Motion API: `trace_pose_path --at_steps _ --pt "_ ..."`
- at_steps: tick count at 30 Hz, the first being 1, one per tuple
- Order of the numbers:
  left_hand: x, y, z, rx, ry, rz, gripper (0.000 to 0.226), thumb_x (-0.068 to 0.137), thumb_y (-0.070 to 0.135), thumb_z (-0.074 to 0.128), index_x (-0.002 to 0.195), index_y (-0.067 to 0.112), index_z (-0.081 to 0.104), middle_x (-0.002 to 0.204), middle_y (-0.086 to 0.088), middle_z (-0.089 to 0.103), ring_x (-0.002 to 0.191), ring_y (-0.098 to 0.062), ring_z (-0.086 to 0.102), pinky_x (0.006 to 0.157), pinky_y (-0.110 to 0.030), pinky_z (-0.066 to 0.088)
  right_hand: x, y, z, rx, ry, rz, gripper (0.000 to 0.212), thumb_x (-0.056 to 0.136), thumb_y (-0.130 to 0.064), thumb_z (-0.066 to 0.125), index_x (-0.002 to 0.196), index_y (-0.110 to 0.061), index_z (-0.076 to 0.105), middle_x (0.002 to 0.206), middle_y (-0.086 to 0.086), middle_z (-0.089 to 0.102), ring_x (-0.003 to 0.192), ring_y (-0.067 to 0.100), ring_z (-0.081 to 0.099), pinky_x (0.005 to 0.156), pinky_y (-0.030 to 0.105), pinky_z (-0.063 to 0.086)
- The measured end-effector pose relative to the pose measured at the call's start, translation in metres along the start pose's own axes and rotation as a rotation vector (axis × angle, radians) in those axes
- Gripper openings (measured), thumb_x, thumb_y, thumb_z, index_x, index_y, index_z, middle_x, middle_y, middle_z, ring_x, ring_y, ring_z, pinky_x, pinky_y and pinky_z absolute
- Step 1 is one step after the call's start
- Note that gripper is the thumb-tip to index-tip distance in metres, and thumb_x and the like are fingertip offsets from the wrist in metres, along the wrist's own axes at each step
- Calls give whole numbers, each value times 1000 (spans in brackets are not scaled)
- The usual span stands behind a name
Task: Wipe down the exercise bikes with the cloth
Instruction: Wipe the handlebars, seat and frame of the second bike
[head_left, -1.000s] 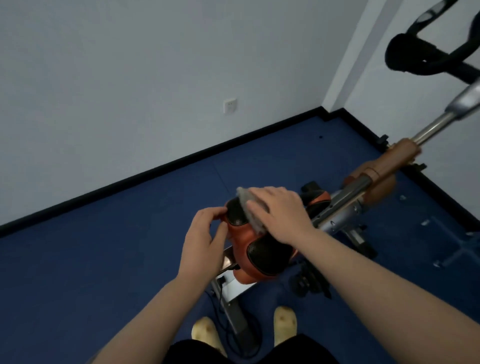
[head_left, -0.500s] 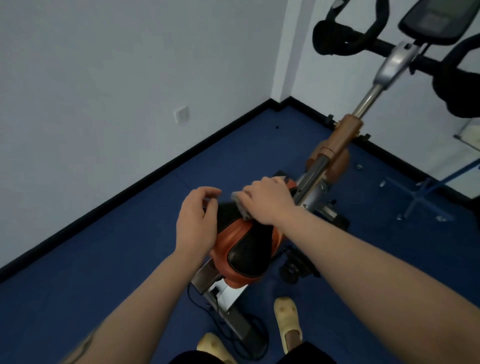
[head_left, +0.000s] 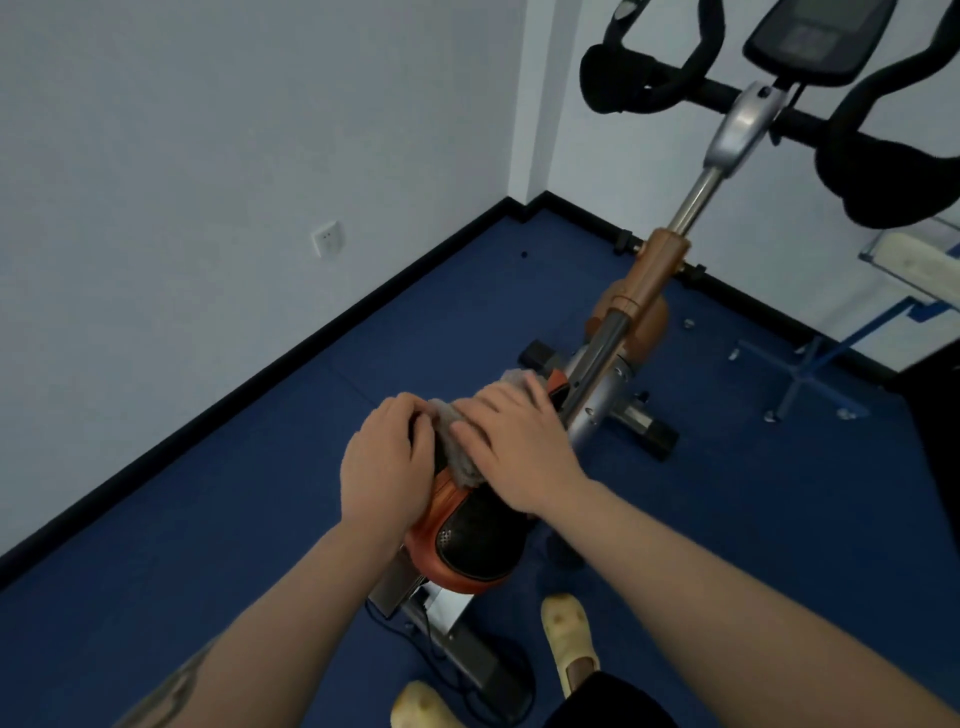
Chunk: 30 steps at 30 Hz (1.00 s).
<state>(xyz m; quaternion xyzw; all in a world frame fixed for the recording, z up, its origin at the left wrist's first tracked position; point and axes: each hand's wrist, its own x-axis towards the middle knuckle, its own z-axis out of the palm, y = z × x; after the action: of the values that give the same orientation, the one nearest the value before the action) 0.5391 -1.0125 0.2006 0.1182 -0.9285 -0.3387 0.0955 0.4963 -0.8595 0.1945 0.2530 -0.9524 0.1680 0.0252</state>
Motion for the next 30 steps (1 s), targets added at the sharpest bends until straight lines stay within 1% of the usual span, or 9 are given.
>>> trace_pose_path --at_steps 3,6,8,10,15,19,23,26,30 --pt "1 -3 1 14 -32 -59 16 101 31 43 107 33 58 96 18 62 81 0 54 61 -20 40 17 33 -10 -9 59 243 39 103 -40 31 116 -22 63 119 -4 58 122 18 45 115 41 19" --pt "1 -2 1 32 -56 -98 20 101 31 42 106 36 61 91 21 60 75 3 52 59 -18 37 20 27 -8 299 140 546 38 104 -33 36 136 -18 51 140 2 46 134 21 36 114 36 25" --pt "2 -2 1 40 -67 -112 20 100 31 42 102 37 62 88 21 61 74 3 54 58 -20 39 1 6 4 342 183 583 49 103 -34 35 149 -20 31 157 4 24 145 22 19 120 40 21" --pt "3 -1 1 38 -66 -118 20 99 31 42 98 38 61 86 20 62 75 4 55 57 -21 39 -14 -3 9 304 167 577 58 102 -38 34 154 -19 15 162 6 9 147 25 11 121 42 17" --pt "4 0 2 45 -57 -106 20 98 31 43 95 36 62 85 18 61 73 4 53 57 -19 35 32 29 -14 576 36 841 52 104 -38 34 148 -11 30 147 15 38 129 30 44 105 41 39" --pt "2 -1 0 -16 -29 -104 19 96 28 46 92 38 62 81 21 60 73 4 54 56 -20 35 -16 -23 -3 612 71 789 72 102 -40 38 156 -15 -3 162 9 11 141 29 32 110 38 34" --pt "-1 0 -2 -93 -9 -103 20 95 27 46 90 39 62 83 25 59 76 9 55 58 -19 36 -59 -47 7 751 -34 751 71 99 -48 41 154 -15 10 155 7 31 137 24 40 111 43 38" --pt "-2 0 -3 -197 20 -134 22 95 23 47 90 37 64 85 25 61 82 17 53 59 -19 37 -41 -39 1 798 -16 869 66 100 -45 42 152 -12 17 151 9 40 134 25 42 111 41 36" --pt "-9 -10 -2 -333 37 -167 24 97 19 46 95 34 65 90 23 63 82 16 54 60 -15 38 -78 -92 9 412 69 686 84 93 -59 30 155 -14 -5 162 8 6 147 24 14 120 37 17"
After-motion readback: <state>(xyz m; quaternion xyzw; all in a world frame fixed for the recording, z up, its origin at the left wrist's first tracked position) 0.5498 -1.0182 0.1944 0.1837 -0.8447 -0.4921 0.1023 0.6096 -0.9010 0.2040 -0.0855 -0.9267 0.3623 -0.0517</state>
